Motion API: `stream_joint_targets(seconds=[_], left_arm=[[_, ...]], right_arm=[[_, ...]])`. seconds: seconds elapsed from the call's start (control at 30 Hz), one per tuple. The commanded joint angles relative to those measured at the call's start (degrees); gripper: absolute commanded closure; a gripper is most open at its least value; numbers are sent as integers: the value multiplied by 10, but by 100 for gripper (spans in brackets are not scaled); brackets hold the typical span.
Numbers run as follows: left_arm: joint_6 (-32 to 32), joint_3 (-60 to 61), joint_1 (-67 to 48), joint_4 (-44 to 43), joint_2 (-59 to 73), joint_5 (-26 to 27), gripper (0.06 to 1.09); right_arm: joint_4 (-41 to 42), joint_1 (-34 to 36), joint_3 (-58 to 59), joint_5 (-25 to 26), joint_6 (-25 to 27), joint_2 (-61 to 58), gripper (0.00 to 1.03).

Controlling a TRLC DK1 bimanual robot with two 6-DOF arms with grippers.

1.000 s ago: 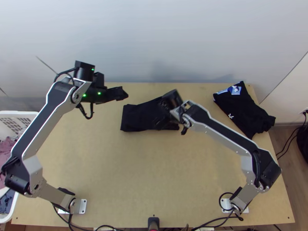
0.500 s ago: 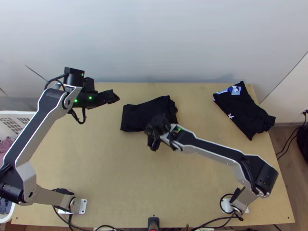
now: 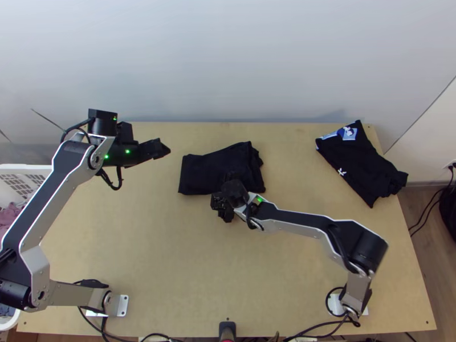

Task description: Fold the t-shirt

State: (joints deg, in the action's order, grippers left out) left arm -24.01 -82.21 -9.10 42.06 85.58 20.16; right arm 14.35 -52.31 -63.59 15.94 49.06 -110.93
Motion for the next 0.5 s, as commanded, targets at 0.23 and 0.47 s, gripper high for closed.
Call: stream_joint_targets(seconds=[0.23, 0.47], left_arm=[[3, 20, 21, -9, -9, 17, 11], [3, 20, 22, -9, -10, 18, 11]], right_arm=[[91, 20, -55, 38, 63, -97, 3], [82, 33, -113, 51, 62, -147, 39]])
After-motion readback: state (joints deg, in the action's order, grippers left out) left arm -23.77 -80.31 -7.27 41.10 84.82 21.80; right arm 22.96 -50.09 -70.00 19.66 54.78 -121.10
